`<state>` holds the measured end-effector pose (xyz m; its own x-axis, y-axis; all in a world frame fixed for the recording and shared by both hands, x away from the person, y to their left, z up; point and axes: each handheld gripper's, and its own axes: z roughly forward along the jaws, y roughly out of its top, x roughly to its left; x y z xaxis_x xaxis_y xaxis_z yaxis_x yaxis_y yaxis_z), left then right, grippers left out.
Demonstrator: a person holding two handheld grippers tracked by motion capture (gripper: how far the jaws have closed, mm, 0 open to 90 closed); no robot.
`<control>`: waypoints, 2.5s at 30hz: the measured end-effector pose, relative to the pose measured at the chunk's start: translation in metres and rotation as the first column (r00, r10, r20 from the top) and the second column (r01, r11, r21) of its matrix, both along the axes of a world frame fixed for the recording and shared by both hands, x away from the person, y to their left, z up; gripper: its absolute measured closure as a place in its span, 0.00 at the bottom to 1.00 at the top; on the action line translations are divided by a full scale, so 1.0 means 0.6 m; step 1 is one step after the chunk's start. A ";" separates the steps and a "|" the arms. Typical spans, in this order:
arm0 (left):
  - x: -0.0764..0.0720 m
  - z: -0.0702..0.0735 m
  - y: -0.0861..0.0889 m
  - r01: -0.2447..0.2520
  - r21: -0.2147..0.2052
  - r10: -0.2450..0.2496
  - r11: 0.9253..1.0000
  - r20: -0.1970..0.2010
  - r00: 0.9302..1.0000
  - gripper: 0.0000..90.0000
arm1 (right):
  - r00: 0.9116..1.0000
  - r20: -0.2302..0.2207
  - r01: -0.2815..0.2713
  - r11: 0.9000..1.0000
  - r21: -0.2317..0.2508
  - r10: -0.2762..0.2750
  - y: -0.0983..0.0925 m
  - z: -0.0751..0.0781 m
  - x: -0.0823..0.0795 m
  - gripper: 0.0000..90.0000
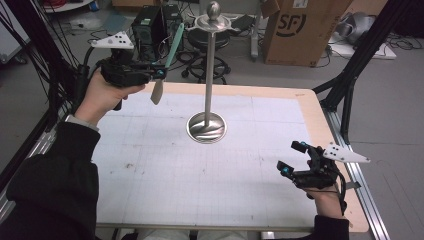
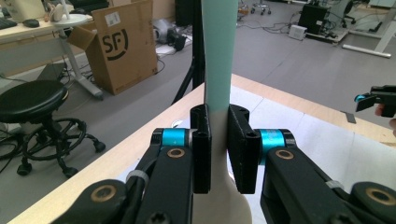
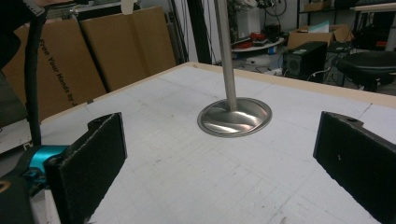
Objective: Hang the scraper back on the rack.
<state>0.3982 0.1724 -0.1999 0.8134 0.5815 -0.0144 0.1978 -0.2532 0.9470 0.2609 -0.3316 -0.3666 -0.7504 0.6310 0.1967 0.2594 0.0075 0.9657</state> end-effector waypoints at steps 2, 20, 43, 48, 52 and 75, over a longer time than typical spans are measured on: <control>0.003 -0.002 -0.004 -0.005 -0.003 0.005 1.000 -0.002 1.000 0.89 | 1.000 -0.002 0.000 1.000 0.000 0.000 0.000 0.000 -0.001 0.02; 0.014 -0.020 -0.028 0.009 -0.023 -0.009 1.000 -0.018 1.000 0.89 | 1.000 0.006 0.008 1.000 0.004 -0.008 -0.004 0.001 -0.004 0.02; -0.009 -0.096 -0.032 0.010 -0.083 -0.014 0.997 -0.043 0.999 0.49 | 1.000 0.000 0.008 1.000 -0.005 -0.008 -0.001 -0.001 -0.001 0.02; -0.032 -0.121 -0.030 -0.005 -0.056 0.004 0.998 -0.023 1.000 0.25 | 1.000 -0.006 -0.007 1.000 -0.015 0.007 0.008 -0.002 0.006 0.02; -0.057 -0.136 -0.025 0.016 -0.068 -0.017 0.998 -0.003 1.000 0.12 | 1.000 -0.005 -0.016 1.000 -0.020 0.015 0.013 -0.004 0.013 0.02; -0.180 -0.284 0.049 0.000 -0.130 0.015 0.992 0.115 0.993 0.08 | 0.999 0.041 0.026 1.000 -0.013 -0.026 -0.013 -0.010 -0.001 0.02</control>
